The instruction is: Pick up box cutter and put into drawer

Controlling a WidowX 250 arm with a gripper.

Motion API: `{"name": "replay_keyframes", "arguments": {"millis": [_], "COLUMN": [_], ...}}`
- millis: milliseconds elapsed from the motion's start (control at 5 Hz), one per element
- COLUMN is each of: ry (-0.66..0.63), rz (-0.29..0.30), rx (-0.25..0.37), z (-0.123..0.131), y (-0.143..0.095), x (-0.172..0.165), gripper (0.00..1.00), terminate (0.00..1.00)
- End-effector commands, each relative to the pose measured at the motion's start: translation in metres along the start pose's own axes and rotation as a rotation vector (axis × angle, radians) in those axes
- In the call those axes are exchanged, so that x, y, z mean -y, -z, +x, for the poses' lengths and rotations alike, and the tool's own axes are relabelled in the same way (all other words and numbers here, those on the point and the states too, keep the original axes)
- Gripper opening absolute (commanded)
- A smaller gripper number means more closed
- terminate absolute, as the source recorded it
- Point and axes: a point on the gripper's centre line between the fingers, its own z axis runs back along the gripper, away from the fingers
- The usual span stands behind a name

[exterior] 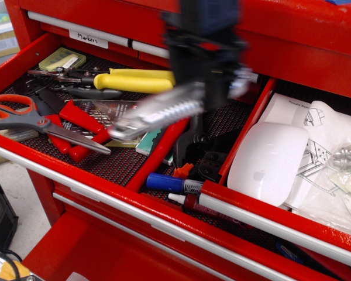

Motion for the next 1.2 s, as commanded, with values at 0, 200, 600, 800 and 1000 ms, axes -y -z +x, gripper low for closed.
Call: {"name": "replay_keyframes", "arguments": {"millis": [0, 200, 600, 800, 1000], "ry": [-0.127, -0.163, -0.163, -0.163, -0.163], "rz": [0.118, 0.141, 0.141, 0.141, 0.141], "rx": [0.080, 0.111, 0.111, 0.111, 0.111], "z": [0.066, 0.083, 0.083, 0.083, 0.083], "y": [-0.029, -0.032, -0.032, -0.032, -0.032], "x": [0.068, 0.084, 0.084, 0.084, 0.084], "gripper": [0.00, 0.00, 1.00, 1.00, 1.00], "terminate": [0.00, 0.00, 0.00, 0.00, 1.00]}}
